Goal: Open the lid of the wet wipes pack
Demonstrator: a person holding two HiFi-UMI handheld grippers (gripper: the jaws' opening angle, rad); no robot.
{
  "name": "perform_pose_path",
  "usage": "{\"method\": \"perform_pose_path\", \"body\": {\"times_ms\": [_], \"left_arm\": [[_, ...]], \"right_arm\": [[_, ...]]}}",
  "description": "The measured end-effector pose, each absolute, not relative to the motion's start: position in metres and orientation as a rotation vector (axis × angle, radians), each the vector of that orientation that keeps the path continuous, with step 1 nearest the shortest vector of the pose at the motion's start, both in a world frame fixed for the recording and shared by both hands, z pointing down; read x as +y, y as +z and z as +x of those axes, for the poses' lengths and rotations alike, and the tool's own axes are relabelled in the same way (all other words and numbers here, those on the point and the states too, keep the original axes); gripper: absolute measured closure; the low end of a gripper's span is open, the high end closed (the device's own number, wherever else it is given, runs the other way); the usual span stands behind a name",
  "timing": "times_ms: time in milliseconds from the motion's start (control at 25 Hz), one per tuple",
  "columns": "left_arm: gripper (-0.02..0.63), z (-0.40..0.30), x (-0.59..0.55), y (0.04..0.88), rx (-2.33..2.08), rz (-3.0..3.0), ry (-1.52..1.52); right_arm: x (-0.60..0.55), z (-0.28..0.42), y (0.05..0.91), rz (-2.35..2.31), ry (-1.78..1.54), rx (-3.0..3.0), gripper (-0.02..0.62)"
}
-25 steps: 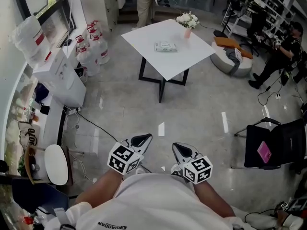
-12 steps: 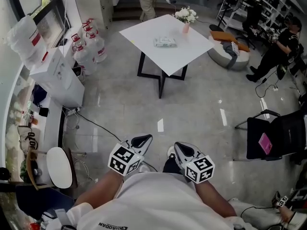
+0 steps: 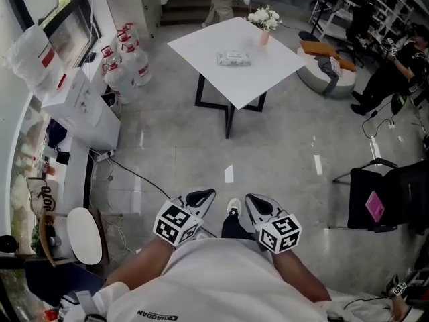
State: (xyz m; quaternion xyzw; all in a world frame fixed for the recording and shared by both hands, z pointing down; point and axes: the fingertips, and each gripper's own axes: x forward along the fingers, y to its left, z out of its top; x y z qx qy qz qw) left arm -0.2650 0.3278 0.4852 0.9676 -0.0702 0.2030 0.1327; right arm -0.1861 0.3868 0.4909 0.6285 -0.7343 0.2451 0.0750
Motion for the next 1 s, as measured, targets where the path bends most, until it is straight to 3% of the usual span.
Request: {"method": "perform_pose_path", "body": {"times_ms": [1000], "left_arm": [[0.600,-0.068,0.196,0.470,-0.376,2.802,0.573]], "right_arm": [[0.241,0.013,0.484,1.762,0.714,-2.359,0.589]]}}
